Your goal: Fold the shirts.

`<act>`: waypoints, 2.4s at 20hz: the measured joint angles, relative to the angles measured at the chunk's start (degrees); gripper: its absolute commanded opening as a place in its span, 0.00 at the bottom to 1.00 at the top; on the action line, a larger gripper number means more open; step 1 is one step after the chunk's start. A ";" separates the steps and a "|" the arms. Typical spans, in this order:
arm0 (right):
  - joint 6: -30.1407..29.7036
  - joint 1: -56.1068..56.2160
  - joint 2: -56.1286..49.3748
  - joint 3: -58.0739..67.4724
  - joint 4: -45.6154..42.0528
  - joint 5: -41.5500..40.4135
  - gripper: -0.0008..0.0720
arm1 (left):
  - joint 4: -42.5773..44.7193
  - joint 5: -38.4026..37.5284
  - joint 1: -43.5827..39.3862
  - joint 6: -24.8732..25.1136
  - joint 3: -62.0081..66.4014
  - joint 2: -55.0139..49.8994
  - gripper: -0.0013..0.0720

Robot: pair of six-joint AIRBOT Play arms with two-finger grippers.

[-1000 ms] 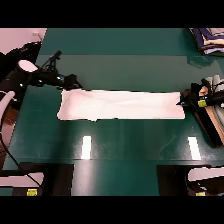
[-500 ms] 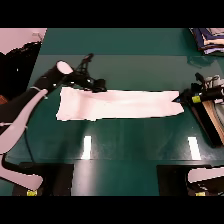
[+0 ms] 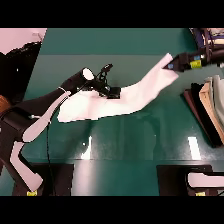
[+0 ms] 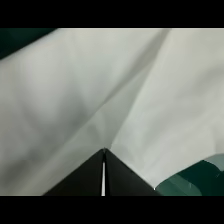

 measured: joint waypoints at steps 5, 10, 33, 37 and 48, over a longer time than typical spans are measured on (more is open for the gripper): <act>0.92 8.61 0.81 7.50 0.07 -3.54 0.03 | -0.02 -1.27 -0.28 -0.22 0.31 -0.72 0.05; 0.94 14.25 0.94 9.42 -0.15 -7.43 0.03 | 0.72 -2.95 -0.09 0.33 0.39 -0.83 0.05; -16.33 44.70 -22.95 17.62 11.50 -25.24 0.60 | 11.89 -19.63 34.10 1.66 9.60 21.20 0.05; -9.81 36.96 -16.74 8.07 2.71 -22.47 0.60 | 12.04 -21.70 34.80 1.68 9.62 21.68 0.05; 2.05 18.27 -11.34 -18.38 -3.52 -20.81 0.85 | 12.09 -23.15 35.08 1.68 9.60 21.75 0.05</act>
